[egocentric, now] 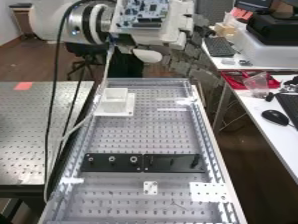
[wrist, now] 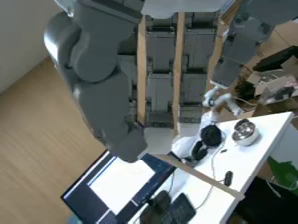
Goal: Grab the chopstick and place it in the clear container
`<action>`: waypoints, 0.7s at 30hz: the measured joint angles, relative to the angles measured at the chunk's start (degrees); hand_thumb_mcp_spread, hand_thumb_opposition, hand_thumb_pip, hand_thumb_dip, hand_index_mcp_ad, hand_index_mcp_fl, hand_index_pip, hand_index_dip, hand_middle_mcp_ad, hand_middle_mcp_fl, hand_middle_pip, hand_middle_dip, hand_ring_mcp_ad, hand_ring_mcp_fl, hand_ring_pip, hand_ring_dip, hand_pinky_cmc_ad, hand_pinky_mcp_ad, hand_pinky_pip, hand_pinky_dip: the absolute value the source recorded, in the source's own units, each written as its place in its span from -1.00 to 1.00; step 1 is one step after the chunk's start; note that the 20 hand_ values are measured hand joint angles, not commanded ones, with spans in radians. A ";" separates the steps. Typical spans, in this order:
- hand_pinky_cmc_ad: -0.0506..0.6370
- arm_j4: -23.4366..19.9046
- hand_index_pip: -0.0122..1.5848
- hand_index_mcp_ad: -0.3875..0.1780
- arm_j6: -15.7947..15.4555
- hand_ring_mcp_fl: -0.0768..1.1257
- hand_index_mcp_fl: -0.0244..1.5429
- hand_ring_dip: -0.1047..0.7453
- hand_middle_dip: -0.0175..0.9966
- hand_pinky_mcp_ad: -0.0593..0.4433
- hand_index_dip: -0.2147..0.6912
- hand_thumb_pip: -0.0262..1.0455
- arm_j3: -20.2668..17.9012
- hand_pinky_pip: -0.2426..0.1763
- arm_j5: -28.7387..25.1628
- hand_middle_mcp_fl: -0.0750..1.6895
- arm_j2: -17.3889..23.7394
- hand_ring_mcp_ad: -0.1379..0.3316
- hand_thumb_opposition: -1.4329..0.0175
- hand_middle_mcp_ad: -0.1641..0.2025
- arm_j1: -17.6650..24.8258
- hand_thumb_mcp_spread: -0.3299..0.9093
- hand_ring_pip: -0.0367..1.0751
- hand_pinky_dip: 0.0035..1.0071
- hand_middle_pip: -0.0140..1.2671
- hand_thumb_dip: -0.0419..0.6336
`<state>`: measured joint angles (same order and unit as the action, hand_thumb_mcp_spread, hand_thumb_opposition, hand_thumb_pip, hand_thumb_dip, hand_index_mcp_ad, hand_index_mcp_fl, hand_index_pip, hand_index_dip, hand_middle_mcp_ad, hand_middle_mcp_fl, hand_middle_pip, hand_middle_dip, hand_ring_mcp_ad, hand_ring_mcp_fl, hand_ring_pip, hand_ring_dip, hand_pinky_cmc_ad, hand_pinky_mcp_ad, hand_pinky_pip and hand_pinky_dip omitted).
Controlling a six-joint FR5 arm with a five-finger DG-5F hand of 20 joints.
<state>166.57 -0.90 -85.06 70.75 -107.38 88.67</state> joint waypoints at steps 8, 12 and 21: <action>0.44 3.14 0.77 0.00 -0.10 0.41 -0.20 0.70 0.51 0.29 -0.72 0.11 -1.30 0.70 -5.55 0.14 2.73 -0.19 -0.35 0.10 5.83 0.66 -0.64 -0.65 0.15 -0.08; 0.42 5.14 0.77 0.00 1.86 0.41 -0.20 0.70 0.51 0.29 -0.72 0.11 -1.25 0.69 -8.50 0.14 2.82 -0.20 -0.34 0.08 8.83 0.66 -0.61 -0.65 0.15 -0.08; 0.44 13.39 0.77 0.00 11.18 0.41 -0.20 0.71 0.51 0.29 -0.72 0.10 1.50 0.71 -15.82 0.12 -0.24 -0.20 -0.35 0.08 17.59 0.65 -0.61 -0.64 0.16 -0.08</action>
<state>179.96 10.28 -83.56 54.93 -107.62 106.26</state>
